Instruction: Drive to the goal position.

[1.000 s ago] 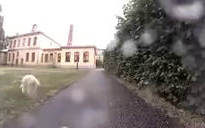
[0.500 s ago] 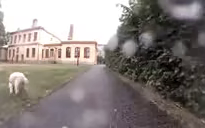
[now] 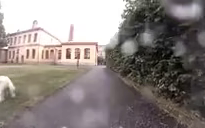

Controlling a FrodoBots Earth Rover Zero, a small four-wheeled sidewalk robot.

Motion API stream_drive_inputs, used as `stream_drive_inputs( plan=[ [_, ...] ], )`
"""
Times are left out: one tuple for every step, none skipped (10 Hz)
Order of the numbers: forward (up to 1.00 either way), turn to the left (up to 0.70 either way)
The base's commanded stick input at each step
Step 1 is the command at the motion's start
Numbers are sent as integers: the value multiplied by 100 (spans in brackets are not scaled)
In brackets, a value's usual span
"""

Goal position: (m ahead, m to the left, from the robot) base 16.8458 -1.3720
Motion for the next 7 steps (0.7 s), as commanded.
stream_drive_inputs(
  plan=[
    [85, 0],
    [85, 0],
    [85, 0],
    [85, 0],
    [85, 0],
    [85, 0],
    [85, 0]
  ],
)
